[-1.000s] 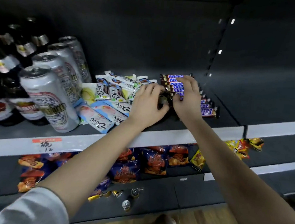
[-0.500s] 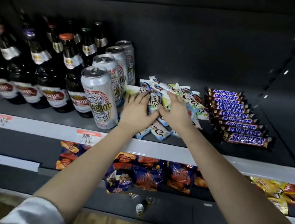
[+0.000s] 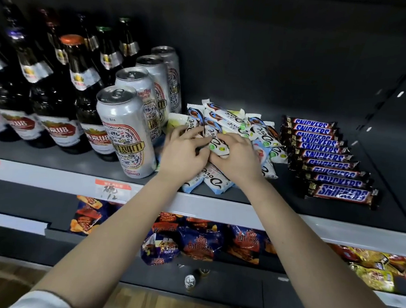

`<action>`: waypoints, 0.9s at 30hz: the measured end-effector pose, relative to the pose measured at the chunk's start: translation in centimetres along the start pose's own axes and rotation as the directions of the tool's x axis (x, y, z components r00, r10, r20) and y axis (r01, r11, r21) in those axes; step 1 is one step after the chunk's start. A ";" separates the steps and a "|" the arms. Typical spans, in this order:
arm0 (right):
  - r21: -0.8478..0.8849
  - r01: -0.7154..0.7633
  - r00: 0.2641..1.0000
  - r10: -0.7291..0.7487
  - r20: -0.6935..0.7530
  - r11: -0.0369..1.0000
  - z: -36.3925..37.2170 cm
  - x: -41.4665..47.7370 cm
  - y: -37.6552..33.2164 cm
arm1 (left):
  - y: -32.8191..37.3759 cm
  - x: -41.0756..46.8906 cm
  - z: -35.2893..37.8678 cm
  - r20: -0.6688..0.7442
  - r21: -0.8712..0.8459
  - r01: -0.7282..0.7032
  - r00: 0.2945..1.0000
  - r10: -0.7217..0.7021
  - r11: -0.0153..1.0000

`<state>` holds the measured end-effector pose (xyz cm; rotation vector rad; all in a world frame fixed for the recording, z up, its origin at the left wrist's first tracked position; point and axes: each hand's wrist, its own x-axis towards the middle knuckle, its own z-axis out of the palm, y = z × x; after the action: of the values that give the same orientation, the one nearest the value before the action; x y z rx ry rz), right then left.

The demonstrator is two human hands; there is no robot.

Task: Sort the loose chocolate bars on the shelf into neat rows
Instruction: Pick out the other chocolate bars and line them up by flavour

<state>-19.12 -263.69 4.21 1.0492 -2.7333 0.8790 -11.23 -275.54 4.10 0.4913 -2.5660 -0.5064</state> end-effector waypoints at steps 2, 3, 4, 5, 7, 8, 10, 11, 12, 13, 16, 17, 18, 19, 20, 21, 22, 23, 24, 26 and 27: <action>0.014 -0.006 1.000 0.006 -0.006 1.000 0.0 -0.1 -0.1 | 0.1 0.0 0.1 0.008 0.027 -0.014 1.000 0.013 1.000; 0.025 -0.012 1.000 0.012 -0.010 1.000 0.0 -0.1 -0.1 | 0.1 -0.1 0.1 0.010 0.047 -0.023 1.000 0.023 0.999; 0.039 -0.018 1.000 0.019 -0.017 0.999 -0.1 -0.2 0.0 | 0.1 -0.1 0.2 0.005 0.068 -0.034 0.999 0.034 0.997; 0.056 -0.024 0.999 0.026 -0.028 0.998 -0.1 -0.2 0.0 | 0.1 -0.1 0.3 -0.003 0.086 -0.041 0.999 0.042 0.995; 0.093 -0.041 0.998 0.046 -0.054 0.995 -0.2 -0.1 0.1 | 0.1 -0.1 0.4 -0.017 0.089 -0.023 1.000 0.025 0.996; 0.110 -0.054 0.996 0.061 -0.066 0.992 -0.3 -0.1 0.1 | 0.1 0.0 0.4 -0.019 0.082 -0.005 1.000 0.007 0.997; 0.137 -0.078 0.991 0.092 -0.095 0.987 -0.5 -0.1 0.1 | 0.2 0.0 0.4 -0.017 0.074 0.022 1.000 -0.021 0.997; 0.149 -0.085 0.989 0.102 -0.109 0.985 -0.6 -0.1 0.1 | 0.2 0.0 0.4 -0.017 0.073 0.027 1.000 -0.026 0.997; 0.159 -0.088 0.987 0.108 -0.119 0.983 -0.8 -0.2 0.1 | 0.2 0.0 0.4 -0.019 0.072 0.029 0.999 -0.028 0.997; 0.166 -0.087 0.986 0.109 -0.125 0.982 -0.8 -0.2 0.1 | 0.2 0.0 0.4 -0.021 0.071 0.030 0.999 -0.028 0.997; 0.161 -0.077 0.987 0.098 -0.128 0.984 -0.6 -0.2 0.1 | 0.1 0.1 0.4 -0.032 0.070 0.031 0.999 -0.029 0.997; 0.141 -0.073 0.988 0.091 -0.124 0.987 -0.4 -0.1 0.1 | 0.1 0.1 0.4 -0.037 0.070 0.029 0.999 -0.026 0.997; 0.109 -0.069 0.990 0.081 -0.114 0.992 -0.2 0.0 0.0 | 0.1 0.1 0.4 -0.042 0.069 0.027 0.999 -0.024 0.997; 0.079 -0.064 0.992 0.072 -0.107 0.995 -0.1 0.0 0.0 | 0.1 0.1 0.4 -0.046 0.067 0.026 0.999 -0.023 0.997; 0.062 -0.060 0.992 0.066 -0.107 0.996 0.0 0.1 0.0 | 0.1 0.2 0.3 -0.047 0.065 0.024 0.999 -0.021 0.998; 0.059 -0.060 0.991 0.066 -0.115 0.996 0.1 0.1 0.0 | 0.1 0.1 0.3 -0.045 0.063 0.021 0.999 -0.018 0.998; 0.067 -0.066 0.989 0.074 -0.129 0.996 0.0 0.1 0.1 | 0.1 0.1 0.2 -0.043 0.058 0.018 0.999 -0.016 0.998; 0.074 -0.077 0.987 0.087 -0.139 0.994 0.0 0.2 0.1 | 0.1 0.1 0.2 -0.042 0.051 0.015 0.999 -0.013 0.999; 0.075 -0.092 0.985 0.102 -0.141 0.993 -0.1 0.2 0.1 | 0.1 0.1 0.1 -0.043 0.043 0.012 0.999 -0.010 0.999; 0.052 -0.127 0.982 0.132 -0.136 0.991 -0.3 0.1 -0.1 | 0.1 -0.1 0.0 -0.043 0.031 0.008 0.999 -0.006 0.999; 0.032 -0.144 0.979 0.147 -0.141 0.989 -0.5 0.1 -0.1 | 0.1 -0.1 0.0 -0.046 0.023 0.003 0.999 -0.002 1.000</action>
<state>-19.15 -263.54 4.73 0.7640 -2.7117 0.9660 -11.13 -275.42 4.12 0.5077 -2.5303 -0.4619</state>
